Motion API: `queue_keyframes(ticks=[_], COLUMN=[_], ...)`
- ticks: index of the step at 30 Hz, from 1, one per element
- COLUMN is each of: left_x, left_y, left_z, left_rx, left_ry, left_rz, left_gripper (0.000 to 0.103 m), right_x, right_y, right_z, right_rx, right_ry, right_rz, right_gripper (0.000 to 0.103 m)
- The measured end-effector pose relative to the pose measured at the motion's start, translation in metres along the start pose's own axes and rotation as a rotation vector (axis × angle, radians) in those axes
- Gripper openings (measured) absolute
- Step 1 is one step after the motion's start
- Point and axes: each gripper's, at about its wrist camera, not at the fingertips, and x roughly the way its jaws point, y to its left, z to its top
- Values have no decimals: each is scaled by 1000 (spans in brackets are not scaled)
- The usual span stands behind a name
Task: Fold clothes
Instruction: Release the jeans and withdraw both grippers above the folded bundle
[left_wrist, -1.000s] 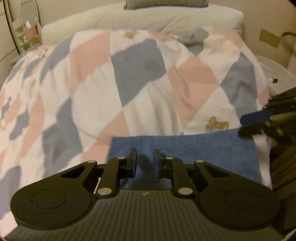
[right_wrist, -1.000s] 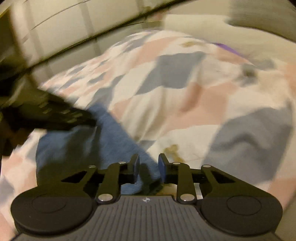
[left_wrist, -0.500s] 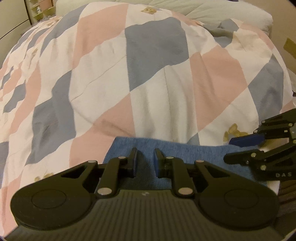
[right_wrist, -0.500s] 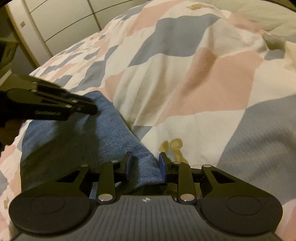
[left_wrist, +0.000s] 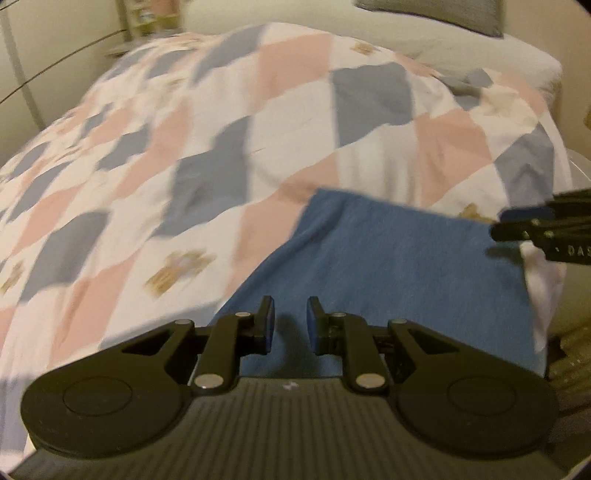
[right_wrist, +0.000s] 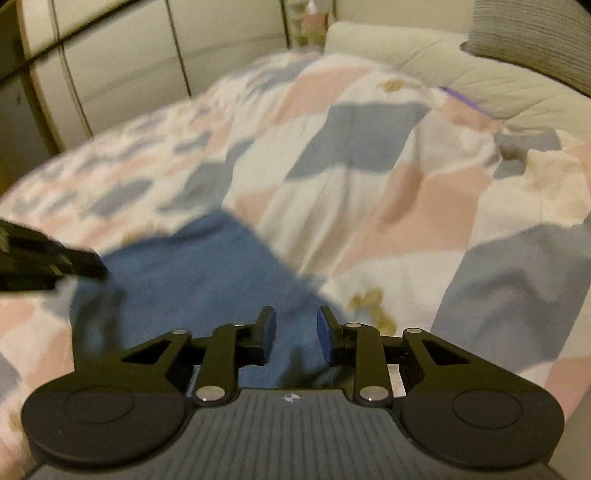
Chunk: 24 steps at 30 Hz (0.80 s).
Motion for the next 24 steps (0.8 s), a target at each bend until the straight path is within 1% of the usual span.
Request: queue_keyframes(ticks=[1,3,4,5,6,7,9,12,15,17,18,19,21,23,24], left_x=[4,21,33,44,51,52,37,4,-21,-22,-18,-12,1,-3,-7], left_y=[7,18,20,21,22,26,37,44,36,21,12,3,-13,-24,-29], left_z=[-5,-8,-8,-7,-5,-4,-4,-13,-23,-29,-31,-33,-36,-29,-24], left_rx=[-22,-54,-54,-48,-44,-53,-124,-223,-299,-341,-359,-376,-411,-469,-499], left_ry=[5,5,11,24,37,42,14,-23,-37,-22,-2,28,92,104,104], left_rz=[4,-10,-14,8,45,75,66,50,43,41,55,100,200,270,295], left_gripper=[16,16,17,17,16,16,16,15,15,15,15,15,15,14,14], right_x=[6,18,22,25,26,24,18,16,37,63,78,93,99,102,100], right_y=[2,4,4,4,5,8,13,21,22,15,8,2,-5,-12,-14], right_z=[-4,-8,-5,-1,5,13,29,50,60,63,65,66,80,94,102], right_rx=[-10,-37,-42,-47,-49,-64,-97,-153,-256,-311,-330,-350,-399,-450,-470], right_ry=[17,40,52,65,77,77,53,34,67,118,151,183,199,210,199], right_rz=[-18,-54,-64,-72,-73,-71,-23,81,172,220,246,273,336,401,428], right_gripper=[29,22,21,19,19,19,24,24,24,23,22,22,18,15,21])
